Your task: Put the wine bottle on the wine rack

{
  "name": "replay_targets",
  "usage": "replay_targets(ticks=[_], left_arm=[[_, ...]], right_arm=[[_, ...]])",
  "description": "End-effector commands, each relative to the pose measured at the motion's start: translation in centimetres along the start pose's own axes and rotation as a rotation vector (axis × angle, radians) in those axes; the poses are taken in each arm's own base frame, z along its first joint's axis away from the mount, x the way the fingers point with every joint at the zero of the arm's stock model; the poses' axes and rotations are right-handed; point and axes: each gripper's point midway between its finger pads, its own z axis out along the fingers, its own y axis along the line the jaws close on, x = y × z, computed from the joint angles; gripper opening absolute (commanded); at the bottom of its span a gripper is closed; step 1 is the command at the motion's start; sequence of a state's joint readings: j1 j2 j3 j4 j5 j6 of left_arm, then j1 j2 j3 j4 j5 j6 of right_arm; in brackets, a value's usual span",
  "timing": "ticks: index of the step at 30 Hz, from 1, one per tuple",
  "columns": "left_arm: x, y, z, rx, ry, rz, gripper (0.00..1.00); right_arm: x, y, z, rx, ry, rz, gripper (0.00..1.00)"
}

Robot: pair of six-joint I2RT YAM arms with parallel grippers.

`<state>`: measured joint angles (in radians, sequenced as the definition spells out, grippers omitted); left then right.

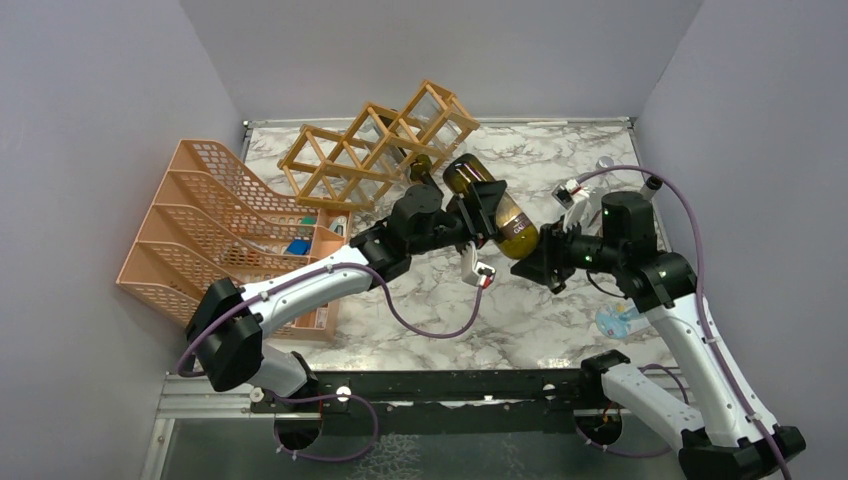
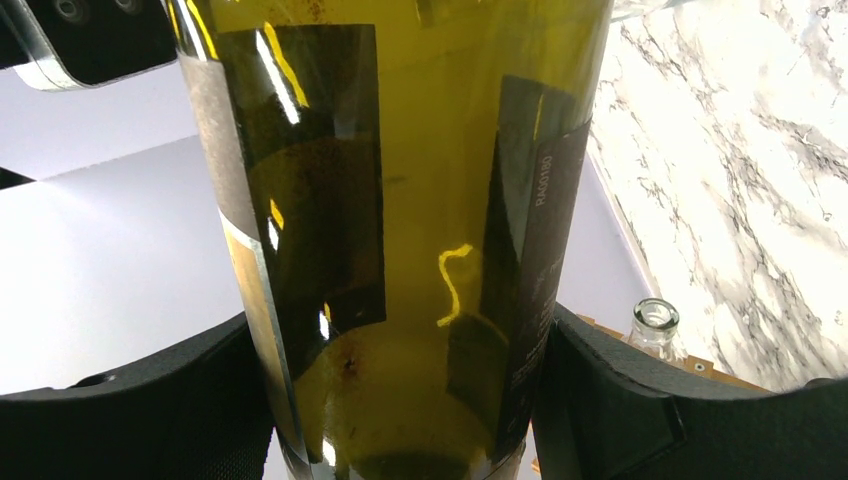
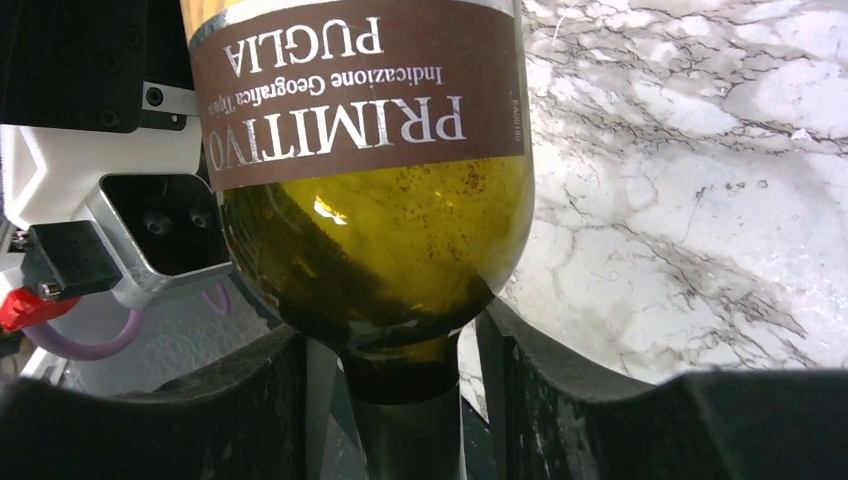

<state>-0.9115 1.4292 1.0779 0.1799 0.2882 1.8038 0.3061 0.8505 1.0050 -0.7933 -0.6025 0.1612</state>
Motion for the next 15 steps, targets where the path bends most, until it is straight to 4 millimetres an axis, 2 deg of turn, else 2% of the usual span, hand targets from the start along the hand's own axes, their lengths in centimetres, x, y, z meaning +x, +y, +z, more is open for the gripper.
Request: replay_targets(ticks=[1,4,8,10,11,12,13,14,15], left_arm=[[0.2,6.9,-0.9,-0.178,0.017,0.034,0.0],[0.3,7.4,-1.0,-0.191,0.017,0.007,0.0],[0.3,7.6,-1.0,-0.195,0.011,-0.028,0.0],[0.3,7.4,-0.9,-0.191,0.013,-0.042,0.0],[0.3,7.3,-1.0,-0.194,0.016,-0.047,0.12],[0.3,7.0,-1.0,-0.193,0.018,-0.051,0.5],[0.2,6.9,-1.0,-0.195,0.019,-0.054,0.82],[0.2,6.5,-1.0,-0.189,0.024,-0.053,0.97],[0.1,6.2,-0.9,-0.182,0.028,-0.051,0.99]], right_arm=[[-0.4,0.2,0.8,-0.037,-0.024,0.008,0.51],[-0.1,-0.1,0.9,-0.029,-0.018,0.014,0.37],[-0.6,0.0,0.8,-0.023,-0.039,0.01,0.02],[-1.4,-0.1,0.5,-0.001,-0.068,0.001,0.01],[-1.9,-0.2,0.3,0.011,-0.086,-0.005,0.01],[-2.5,-0.2,0.0,0.025,-0.11,-0.012,0.01],[-3.1,-0.2,-0.3,0.043,-0.136,-0.019,0.01],[-3.9,-0.2,-0.7,0.059,-0.165,-0.027,0.01],[-4.6,-0.2,-1.1,0.079,-0.193,-0.031,0.01]])
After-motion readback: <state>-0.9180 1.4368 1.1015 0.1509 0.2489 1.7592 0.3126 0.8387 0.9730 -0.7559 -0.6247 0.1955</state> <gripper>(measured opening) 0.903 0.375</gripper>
